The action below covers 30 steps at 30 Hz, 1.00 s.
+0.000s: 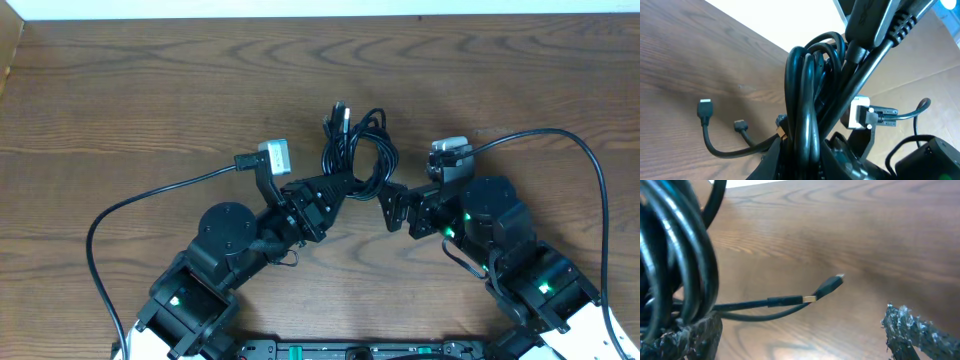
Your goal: Untangle cables
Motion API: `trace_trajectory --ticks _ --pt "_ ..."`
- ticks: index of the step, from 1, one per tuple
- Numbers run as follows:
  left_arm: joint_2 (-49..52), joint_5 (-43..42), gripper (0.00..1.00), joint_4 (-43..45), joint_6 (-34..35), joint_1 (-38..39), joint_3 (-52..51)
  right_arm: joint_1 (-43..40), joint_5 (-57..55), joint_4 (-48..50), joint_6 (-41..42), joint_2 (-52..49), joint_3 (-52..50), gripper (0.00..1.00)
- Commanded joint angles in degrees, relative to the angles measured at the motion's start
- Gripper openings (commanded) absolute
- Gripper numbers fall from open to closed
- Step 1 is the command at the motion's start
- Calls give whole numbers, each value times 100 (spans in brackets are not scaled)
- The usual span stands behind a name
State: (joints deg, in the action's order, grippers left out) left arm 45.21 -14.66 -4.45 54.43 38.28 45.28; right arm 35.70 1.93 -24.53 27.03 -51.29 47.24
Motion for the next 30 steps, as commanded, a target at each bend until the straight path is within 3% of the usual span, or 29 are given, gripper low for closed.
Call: trace_trajectory --ticks 1,6,11,16,19,30 --pt "-42 50 7 72 11 -249 44 -4 369 11 337 190 70 99" --pt "-52 -667 7 380 83 -789 44 -4 621 81 70 634 70 95" --pt "-52 -1698 7 822 363 -1176 44 -4 881 258 -487 1021 70 77" --pt "-52 -2586 7 1338 588 -1303 44 -4 1878 673 -1550 1091 70 88" --pt "-52 -2903 7 1591 680 -1305 44 -4 2468 907 -1980 1091 70 89" --pt "-48 -3598 8 2378 863 -1305 44 -4 2564 1360 -2096 1091 70 89"
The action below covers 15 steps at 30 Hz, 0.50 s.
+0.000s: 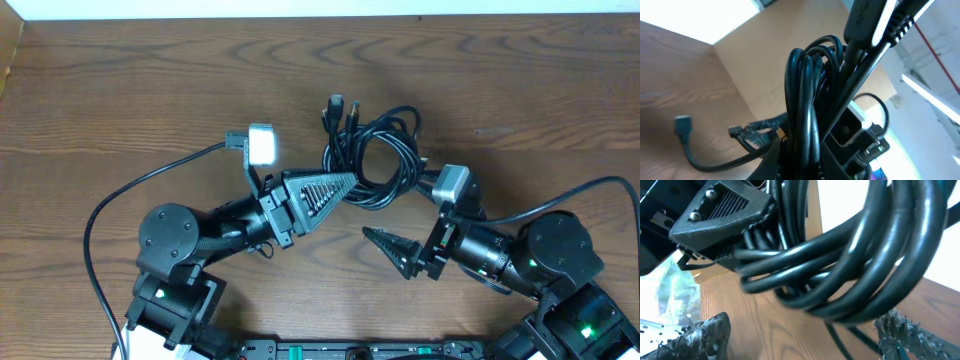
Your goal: Untangle cables
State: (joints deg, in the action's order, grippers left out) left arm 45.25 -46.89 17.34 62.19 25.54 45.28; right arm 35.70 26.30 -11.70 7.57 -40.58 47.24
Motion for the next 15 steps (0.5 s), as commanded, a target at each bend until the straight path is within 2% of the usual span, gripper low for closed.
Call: trace_trajectory --ticks 1,6,15 --pt "-52 -398 7 273 125 -31 44 -4 127 125 -149 20 70 89" --pt "-52 -557 7 734 328 -142 44 -4 129 363 -245 24 70 89" --pt "-46 -763 7 726 417 -588 44 -4 199 778 -608 24 70 84"
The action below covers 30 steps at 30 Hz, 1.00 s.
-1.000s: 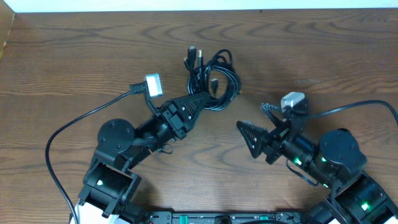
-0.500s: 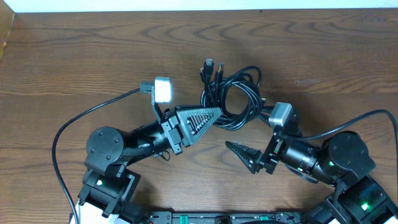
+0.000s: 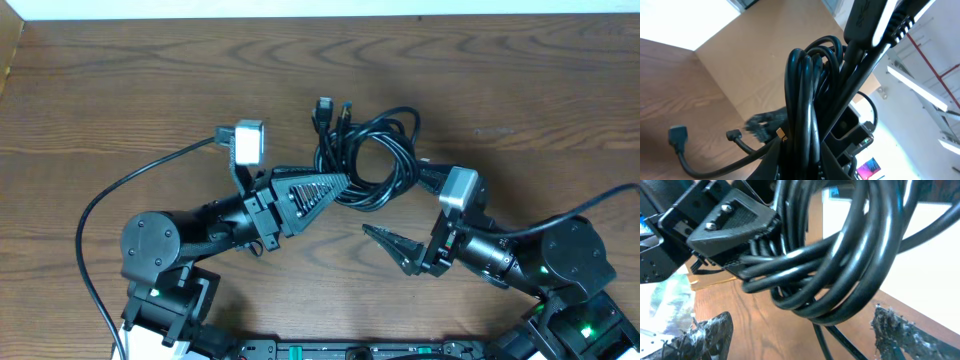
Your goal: Untangle cables
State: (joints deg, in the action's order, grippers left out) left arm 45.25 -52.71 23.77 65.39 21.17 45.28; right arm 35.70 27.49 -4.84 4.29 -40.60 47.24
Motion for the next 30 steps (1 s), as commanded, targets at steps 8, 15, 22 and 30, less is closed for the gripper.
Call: trace_trajectory --ticks 8,15,22,30 --pt "-44 -481 7 337 96 -251 44 -4 164 632 -503 24 70 79" --pt "-42 -732 7 997 96 -251 44 -4 774 866 -575 22 70 44" --pt "72 -824 7 994 94 -251 42 -4 1064 1003 -568 22 70 36" --pt "199 -848 7 990 92 -249 42 -4 1062 1093 -566 22 70 17"
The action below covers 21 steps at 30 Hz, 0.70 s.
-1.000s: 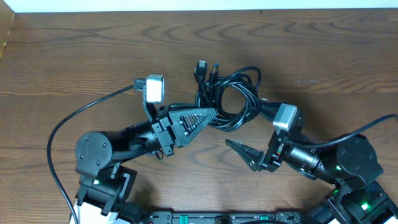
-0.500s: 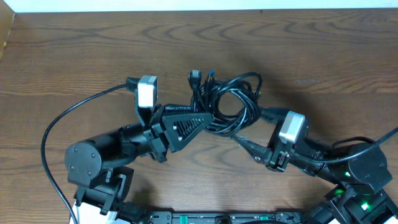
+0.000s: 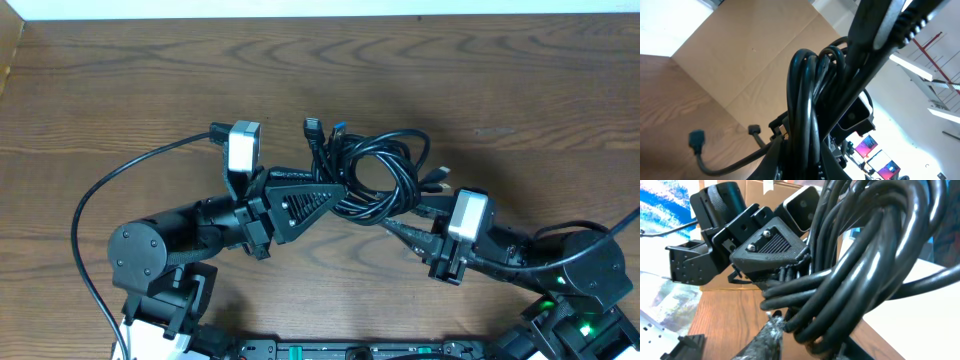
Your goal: Untangle cables
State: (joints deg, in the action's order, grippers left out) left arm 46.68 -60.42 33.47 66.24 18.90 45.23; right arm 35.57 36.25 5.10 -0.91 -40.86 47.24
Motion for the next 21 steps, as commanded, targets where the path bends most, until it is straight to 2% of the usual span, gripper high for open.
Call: trace_trajectory --ticks 1,7,11,21 --pt "68 -92 8 22 7 -20 46 9 186 114 -46 48 70 15" --pt "85 -201 7 20 4 -17 46 9 -13 109 -48 46 70 1" --pt "85 -205 7 22 4 -17 46 9 -330 11 -50 46 70 1" --pt "81 -216 7 24 7 -20 46 9 -2627 -1023 -369 46 70 1"
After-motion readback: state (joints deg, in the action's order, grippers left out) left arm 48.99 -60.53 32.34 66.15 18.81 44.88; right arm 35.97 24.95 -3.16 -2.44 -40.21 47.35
